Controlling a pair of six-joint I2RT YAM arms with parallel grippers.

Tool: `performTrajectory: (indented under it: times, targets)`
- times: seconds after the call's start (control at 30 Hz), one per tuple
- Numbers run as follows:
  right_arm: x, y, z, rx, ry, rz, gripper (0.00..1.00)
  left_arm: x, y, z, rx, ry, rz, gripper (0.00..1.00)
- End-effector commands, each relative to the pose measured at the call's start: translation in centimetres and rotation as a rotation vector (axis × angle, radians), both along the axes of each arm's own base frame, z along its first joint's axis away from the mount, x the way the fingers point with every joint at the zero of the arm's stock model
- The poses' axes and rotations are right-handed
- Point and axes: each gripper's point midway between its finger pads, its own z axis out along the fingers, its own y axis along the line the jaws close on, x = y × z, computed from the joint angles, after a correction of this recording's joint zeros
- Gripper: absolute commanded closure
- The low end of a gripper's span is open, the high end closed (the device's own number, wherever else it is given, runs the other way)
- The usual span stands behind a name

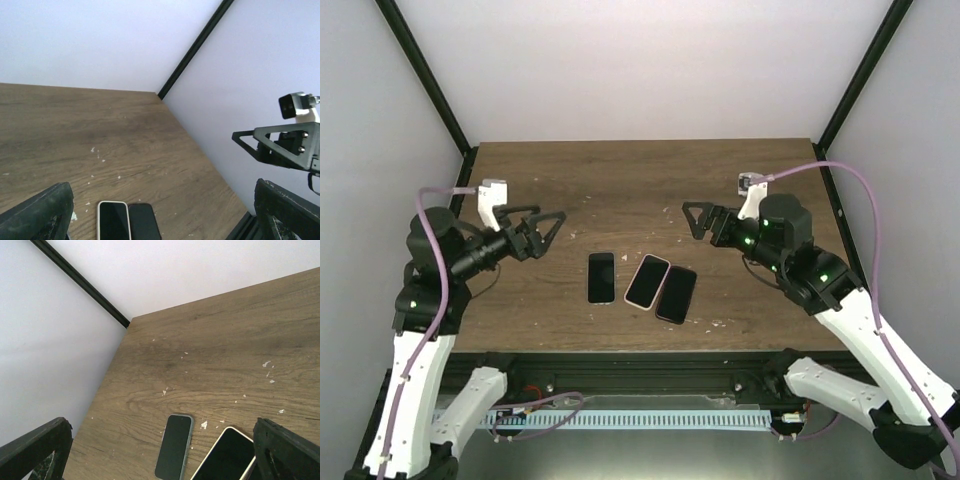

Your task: Put the phone into the phone case

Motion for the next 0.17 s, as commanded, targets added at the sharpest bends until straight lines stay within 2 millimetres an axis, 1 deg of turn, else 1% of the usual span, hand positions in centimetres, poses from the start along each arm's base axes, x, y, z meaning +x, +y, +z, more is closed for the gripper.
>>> performTrajectory:
  times: [0.0,0.13]
  targets:
    - [-0.6,-1.3,0.6,0.013,-0.007,-0.037,0.0,-0.8,-0.4,0.1,-0.036,-0.022,-0.032,0.0]
    - [-1.0,-1.3,0.1,0.028,0.005,-0.032,0.0,-0.9,-0.5,-0.9,-0.043,0.008,-0.034,0.0]
